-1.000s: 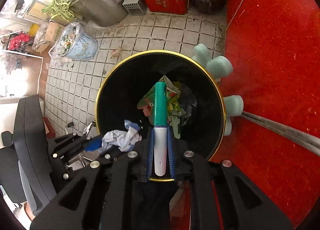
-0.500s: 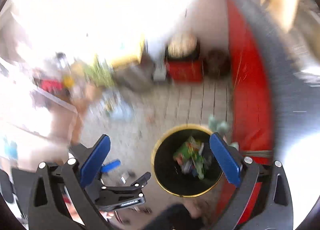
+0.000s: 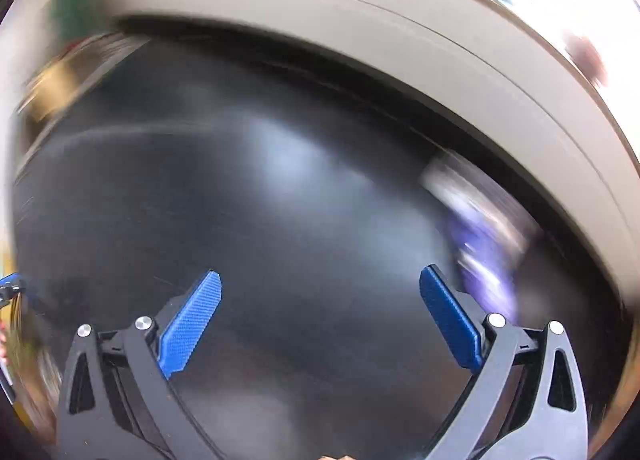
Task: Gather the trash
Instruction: 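Move both open tools back to the purple tube and pill blister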
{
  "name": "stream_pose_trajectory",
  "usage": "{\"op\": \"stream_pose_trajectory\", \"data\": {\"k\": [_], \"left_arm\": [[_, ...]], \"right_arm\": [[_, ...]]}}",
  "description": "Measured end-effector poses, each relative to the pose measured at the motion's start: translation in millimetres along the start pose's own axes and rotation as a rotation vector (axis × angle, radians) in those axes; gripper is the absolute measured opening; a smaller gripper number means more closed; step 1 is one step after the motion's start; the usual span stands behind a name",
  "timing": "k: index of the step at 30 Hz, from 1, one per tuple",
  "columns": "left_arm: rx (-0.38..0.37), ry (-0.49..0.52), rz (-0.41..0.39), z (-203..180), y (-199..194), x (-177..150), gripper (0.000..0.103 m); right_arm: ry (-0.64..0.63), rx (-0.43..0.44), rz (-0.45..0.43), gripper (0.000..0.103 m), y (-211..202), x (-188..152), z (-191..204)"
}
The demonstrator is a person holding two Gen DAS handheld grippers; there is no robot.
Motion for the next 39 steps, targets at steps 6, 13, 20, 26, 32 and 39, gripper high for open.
{"op": "stream_pose_trajectory", "data": {"k": [6, 13, 20, 26, 32, 39], "left_arm": [[-0.086, 0.271, -0.007, -123, 2, 62, 0.097], [-0.133, 0.487, -0.018, -227, 3, 107, 0.097], [-0.165, 0.675, -0.028, -312, 11, 151, 0.097], [-0.183, 0.813, -0.028, -387, 21, 174, 0.097], [-0.199, 0.967, -0.033, -453, 38, 197, 0.097], [-0.189, 1.064, -0.037, -499, 49, 212, 0.097]], "right_arm": [[0.345, -0.116, 0.042, 0.096, -16, -52, -173], [0.425, -0.065, 0.099, 0.096, 5, -84, -191], [0.283, 0.003, 0.1, 0.096, 50, -34, -149], [0.144, -0.029, 0.118, 0.096, 87, 9, -140], [0.113, 0.025, 0.069, 0.098, 100, 33, -135], [0.057, 0.065, 0.021, 0.064, 100, 40, -127]]}}
Point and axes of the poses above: each gripper's, at about its wrist camera, not at the fingertips, and y roughly the way its jaws point, z to its left, x to its top, the point moved 9 cm from there along y, roughly the way its jaws point, and after that the axes turned 14 degrees about y, right-handed, at the moved point
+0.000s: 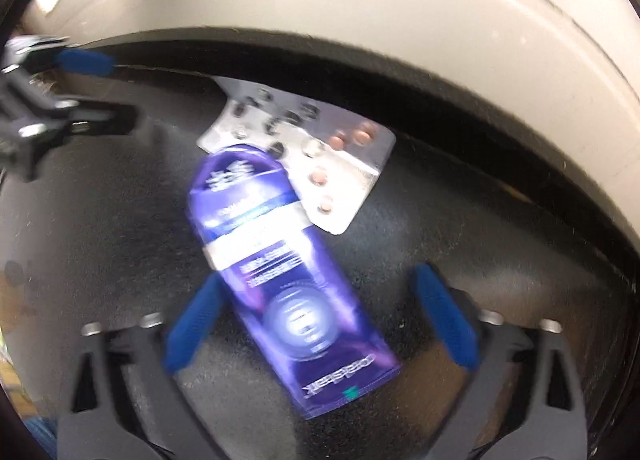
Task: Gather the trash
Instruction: 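Move both open tools back to the purple tube and pill blister, then grasp the purple tube with the right tool while the left tool grasps the pill blister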
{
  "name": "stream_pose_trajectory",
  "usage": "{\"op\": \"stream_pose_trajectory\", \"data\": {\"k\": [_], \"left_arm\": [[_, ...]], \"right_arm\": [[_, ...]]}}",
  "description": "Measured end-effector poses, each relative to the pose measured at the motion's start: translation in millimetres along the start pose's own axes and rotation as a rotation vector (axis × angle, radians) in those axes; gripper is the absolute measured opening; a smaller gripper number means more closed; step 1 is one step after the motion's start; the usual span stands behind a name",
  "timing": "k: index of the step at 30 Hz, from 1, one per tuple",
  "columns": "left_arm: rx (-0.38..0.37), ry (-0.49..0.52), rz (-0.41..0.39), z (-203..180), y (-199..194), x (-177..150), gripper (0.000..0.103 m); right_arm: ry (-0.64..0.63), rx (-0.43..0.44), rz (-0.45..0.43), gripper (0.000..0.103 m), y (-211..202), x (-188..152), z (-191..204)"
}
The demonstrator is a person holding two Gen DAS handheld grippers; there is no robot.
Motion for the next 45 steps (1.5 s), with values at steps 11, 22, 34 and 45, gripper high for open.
{"op": "stream_pose_trajectory", "data": {"k": [11, 22, 34, 45], "left_arm": [[-0.064, 0.124, 0.003, -65, 15, 55, 0.097], [-0.191, 0.471, -0.049, -223, 27, 137, 0.097], [-0.329, 0.538, -0.013, -266, 43, 141, 0.005], [-0.147, 0.509, -0.018, -243, 14, 85, 0.016]], "right_arm": [[0.314, 0.01, 0.008, 0.048, -40, -71, -99], [0.439, 0.01, 0.005, 0.049, -44, -110, -134], [0.461, 0.068, -0.019, 0.046, -75, -126, -185], [0.438, 0.028, -0.042, 0.047, -83, -157, -182]]}}
Point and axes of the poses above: each gripper's, at about its wrist camera, not at the fingertips, and y roughly the way its jaws point, z to its left, x to its top, the point moved 9 cm from there along y, roughly the way its jaws point, and after that the axes turned 14 degrees about y, right-handed, at the moved point
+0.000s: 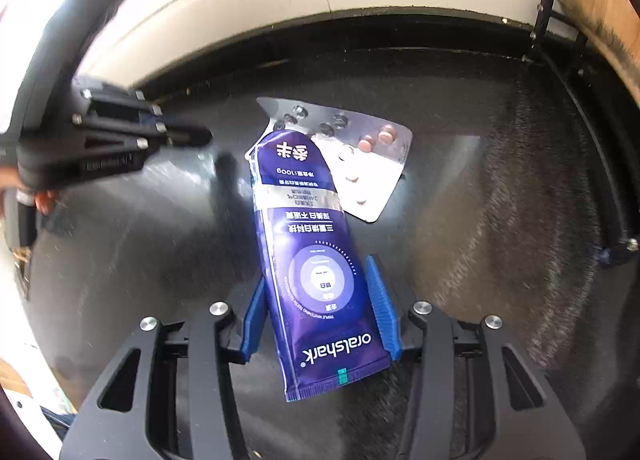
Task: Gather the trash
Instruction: 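Grasp the purple tube with the right tool while the left tool grasps the pill blister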
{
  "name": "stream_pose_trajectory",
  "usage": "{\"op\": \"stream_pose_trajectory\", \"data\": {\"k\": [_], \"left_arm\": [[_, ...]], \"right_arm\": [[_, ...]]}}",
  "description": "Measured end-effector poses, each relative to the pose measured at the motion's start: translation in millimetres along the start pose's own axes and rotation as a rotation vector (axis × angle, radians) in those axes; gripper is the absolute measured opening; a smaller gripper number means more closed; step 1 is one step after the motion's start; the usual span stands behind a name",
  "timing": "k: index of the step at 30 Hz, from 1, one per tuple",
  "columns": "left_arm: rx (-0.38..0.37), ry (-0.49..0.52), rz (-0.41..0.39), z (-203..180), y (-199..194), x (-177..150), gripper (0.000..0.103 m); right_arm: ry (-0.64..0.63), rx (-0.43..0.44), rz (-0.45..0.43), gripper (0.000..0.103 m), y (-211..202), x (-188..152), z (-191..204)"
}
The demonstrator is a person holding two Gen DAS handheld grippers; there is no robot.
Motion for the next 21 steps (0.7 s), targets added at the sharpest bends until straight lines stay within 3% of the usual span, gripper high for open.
{"op": "stream_pose_trajectory", "data": {"k": [1, 3, 5, 15, 17, 21], "left_arm": [[0.019, 0.005, -0.001, 0, -3, 0, 0.049], [0.072, 0.014, -0.036, 1, -13, 6, 0.083], [0.056, 0.028, -0.068, -4, -21, 16, 0.082], [0.054, 0.023, -0.018, -5, -11, 28, 0.082], [0.053, 0.016, -0.01, -1, -11, 18, 0.082], [0.048, -0.013, 0.005, 8, -12, 3, 0.082]], "right_arm": [[-0.009, -0.011, -0.001, 0.047, -2, -4, -2], [-0.021, -0.025, -0.007, 0.047, -7, -13, -8], [-0.01, -0.017, -0.014, 0.047, -13, -19, -14], [0.009, -0.054, -0.038, 0.054, -11, -23, -26], [0.012, -0.038, -0.05, 0.05, -11, -20, -21], [0.023, 0.015, -0.077, 0.028, -28, -7, -15]]}}
Point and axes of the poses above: each gripper's, at about its wrist camera, not at the fingertips, and y roughly the way its jaws point, z to its left, x to its top, the point moved 9 cm from there along y, roughly the way its jaws point, and after that the axes turned 14 degrees about y, right-handed, at the moved point
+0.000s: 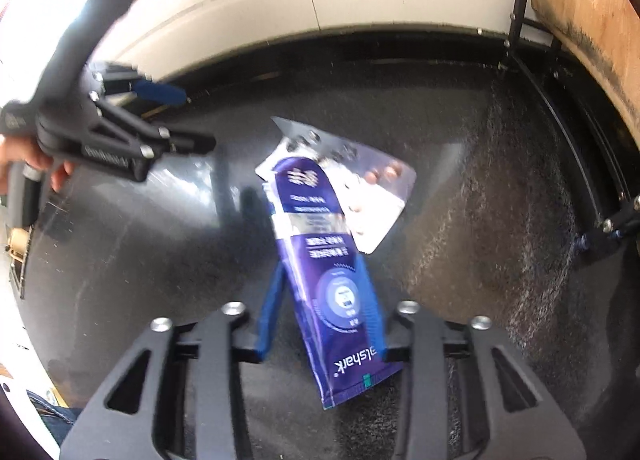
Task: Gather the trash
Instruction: 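Grasp the purple tube with the right tool while the left tool grasps the pill blister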
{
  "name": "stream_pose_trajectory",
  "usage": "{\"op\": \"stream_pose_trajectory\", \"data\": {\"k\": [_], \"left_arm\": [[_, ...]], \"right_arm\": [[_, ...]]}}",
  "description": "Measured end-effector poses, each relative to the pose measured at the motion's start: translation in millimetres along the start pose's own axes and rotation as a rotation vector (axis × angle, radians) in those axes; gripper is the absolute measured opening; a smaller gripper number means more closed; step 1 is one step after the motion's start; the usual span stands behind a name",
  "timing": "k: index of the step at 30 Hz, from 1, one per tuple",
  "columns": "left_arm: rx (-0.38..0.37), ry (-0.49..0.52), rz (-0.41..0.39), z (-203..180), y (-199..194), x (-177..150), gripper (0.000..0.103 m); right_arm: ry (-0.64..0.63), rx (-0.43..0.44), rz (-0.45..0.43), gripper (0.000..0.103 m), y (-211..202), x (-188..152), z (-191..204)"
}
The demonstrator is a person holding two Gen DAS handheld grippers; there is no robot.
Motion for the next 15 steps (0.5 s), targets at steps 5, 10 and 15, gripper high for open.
{"op": "stream_pose_trajectory", "data": {"k": [5, 10, 15], "left_arm": [[-0.005, -0.033, -0.001, 3, -2, -4, 0.082], [-0.005, 0.012, -0.021, -10, -5, 16, 0.082], [-0.011, 0.042, -0.033, -18, -5, 32, 0.082]], "right_arm": [[0.03, 0.034, -0.004, 0.018, -6, 11, -3], [0.056, -0.005, -0.015, 0.012, -12, 22, -16], [0.085, -0.017, 0.002, 0.012, -7, 31, -26]]}}
Point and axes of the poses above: each gripper's, at about its wrist camera, not at the fingertips, and y roughly the way its jaws point, z to its left, x to its top, the point moved 9 cm from there along y, roughly the way its jaws point, and after that the axes turned 14 degrees about y, right-handed, at the moved point
